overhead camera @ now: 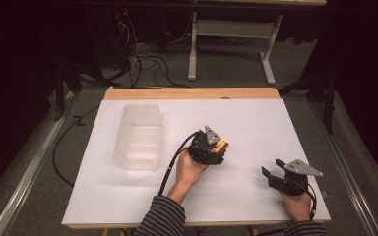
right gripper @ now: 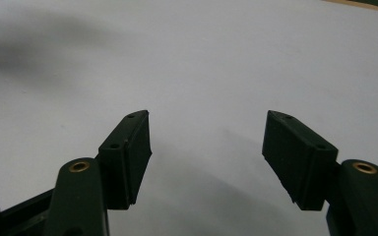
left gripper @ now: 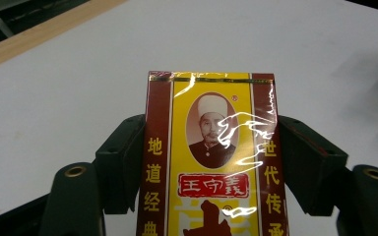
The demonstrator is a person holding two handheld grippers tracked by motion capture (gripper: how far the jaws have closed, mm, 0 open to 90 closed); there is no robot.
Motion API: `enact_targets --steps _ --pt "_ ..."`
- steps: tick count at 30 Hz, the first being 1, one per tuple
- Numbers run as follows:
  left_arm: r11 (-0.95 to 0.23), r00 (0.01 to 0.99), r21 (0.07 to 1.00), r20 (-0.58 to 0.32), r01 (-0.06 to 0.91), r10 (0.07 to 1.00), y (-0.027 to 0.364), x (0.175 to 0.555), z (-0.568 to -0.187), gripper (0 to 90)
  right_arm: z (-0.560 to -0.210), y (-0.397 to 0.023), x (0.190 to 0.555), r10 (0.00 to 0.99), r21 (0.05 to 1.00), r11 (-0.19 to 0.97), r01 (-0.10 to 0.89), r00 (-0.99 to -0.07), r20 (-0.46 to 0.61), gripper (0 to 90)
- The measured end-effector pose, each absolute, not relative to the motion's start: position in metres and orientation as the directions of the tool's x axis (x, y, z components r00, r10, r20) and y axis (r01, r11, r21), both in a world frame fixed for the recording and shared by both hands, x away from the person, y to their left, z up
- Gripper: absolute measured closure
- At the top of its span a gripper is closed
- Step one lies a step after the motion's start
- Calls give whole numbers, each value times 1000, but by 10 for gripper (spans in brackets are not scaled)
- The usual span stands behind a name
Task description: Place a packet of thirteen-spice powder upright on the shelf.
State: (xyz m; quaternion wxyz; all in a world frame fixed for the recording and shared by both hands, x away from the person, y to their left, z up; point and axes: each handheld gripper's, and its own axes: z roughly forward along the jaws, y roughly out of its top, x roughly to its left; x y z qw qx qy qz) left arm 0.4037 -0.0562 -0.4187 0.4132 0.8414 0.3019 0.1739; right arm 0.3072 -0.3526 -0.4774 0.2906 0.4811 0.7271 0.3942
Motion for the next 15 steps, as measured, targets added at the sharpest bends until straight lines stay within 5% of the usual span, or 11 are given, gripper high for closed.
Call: enact_targets --steps 15 --pt "-436 729 829 51 351 683 -35 398 -404 329 -477 -353 307 929 855 224 467 -369 -42 357"
